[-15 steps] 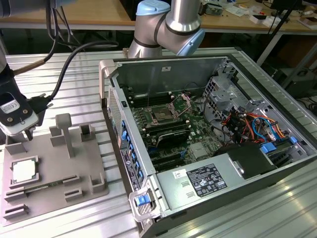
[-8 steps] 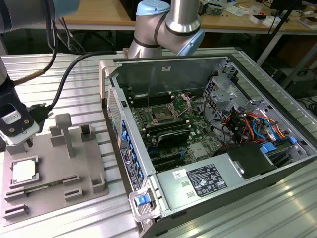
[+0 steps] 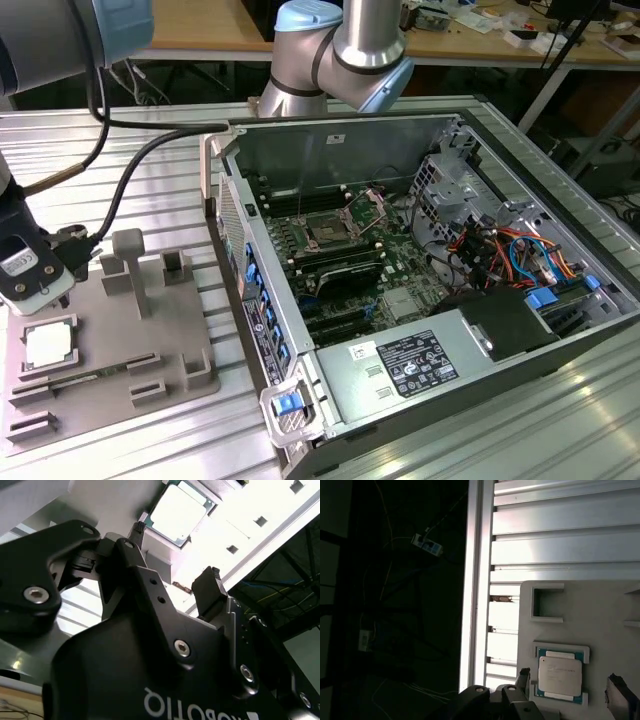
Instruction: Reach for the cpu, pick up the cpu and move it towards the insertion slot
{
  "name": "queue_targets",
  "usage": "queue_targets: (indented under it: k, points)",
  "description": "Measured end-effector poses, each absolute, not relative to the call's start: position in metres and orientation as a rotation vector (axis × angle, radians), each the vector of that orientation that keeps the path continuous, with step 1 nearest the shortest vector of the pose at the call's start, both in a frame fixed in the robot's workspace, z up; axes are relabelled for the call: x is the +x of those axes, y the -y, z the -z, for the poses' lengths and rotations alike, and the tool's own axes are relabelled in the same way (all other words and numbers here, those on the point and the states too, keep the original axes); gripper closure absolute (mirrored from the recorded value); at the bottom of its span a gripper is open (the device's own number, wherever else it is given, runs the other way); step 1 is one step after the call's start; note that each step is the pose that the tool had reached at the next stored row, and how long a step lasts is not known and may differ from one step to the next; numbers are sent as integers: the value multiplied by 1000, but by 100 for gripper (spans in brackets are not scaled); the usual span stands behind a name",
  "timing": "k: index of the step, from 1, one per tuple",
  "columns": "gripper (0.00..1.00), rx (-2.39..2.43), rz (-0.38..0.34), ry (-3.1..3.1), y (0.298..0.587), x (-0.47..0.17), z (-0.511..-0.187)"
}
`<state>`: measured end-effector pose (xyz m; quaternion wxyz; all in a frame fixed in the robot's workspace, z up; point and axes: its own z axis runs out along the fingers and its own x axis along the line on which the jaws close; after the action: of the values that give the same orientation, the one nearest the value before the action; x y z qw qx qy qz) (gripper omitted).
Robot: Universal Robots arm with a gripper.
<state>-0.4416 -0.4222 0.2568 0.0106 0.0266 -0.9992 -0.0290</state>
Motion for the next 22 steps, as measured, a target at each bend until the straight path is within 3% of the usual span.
queue_targets:
  k: [22]
  points:
    - [34, 84, 91, 3118, 423, -442, -250]
